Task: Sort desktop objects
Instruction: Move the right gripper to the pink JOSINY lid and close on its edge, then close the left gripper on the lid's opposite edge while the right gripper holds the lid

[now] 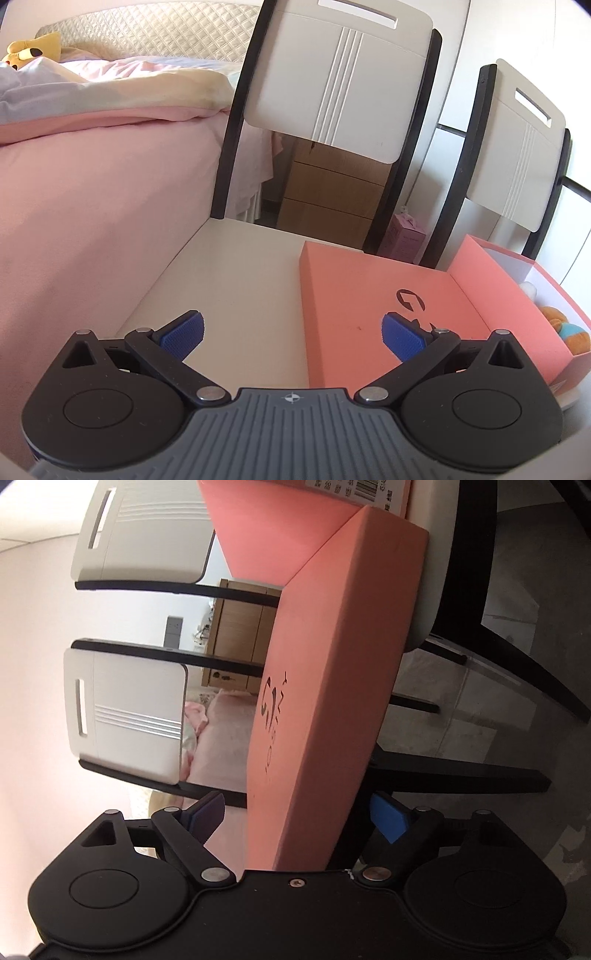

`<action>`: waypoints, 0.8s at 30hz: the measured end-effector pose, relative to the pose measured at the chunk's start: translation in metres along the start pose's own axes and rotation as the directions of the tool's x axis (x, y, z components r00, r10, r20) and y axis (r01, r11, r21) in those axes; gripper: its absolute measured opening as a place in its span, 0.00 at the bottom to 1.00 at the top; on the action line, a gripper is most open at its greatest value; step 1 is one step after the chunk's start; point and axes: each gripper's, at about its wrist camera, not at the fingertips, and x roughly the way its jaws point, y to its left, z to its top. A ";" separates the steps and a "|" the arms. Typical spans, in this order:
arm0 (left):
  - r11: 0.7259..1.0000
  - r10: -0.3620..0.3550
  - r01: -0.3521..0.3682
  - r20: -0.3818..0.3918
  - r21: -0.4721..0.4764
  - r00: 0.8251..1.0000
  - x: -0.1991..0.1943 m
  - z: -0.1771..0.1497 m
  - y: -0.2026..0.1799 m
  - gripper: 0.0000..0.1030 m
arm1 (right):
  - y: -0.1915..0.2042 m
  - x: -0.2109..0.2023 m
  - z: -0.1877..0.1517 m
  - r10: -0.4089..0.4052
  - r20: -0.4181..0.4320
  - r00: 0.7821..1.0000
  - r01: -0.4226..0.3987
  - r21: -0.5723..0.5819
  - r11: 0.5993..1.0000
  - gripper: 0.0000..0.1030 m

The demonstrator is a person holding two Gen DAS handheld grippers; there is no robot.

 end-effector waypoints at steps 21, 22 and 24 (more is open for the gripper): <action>0.995 -0.085 0.080 -0.068 -0.062 0.994 0.008 -0.005 0.004 1.00 | -0.020 -0.024 -0.004 0.008 0.006 1.000 -0.009 0.085 0.996 0.41; 0.994 -0.093 0.088 -0.074 -0.060 0.993 0.009 -0.006 0.003 1.00 | -0.020 -0.029 -0.006 0.010 0.000 1.000 -0.010 0.082 0.997 0.41; 0.994 -0.098 0.093 -0.079 -0.058 0.992 0.010 -0.007 0.002 1.00 | -0.020 -0.037 -0.010 0.010 -0.016 1.000 -0.008 0.076 0.997 0.40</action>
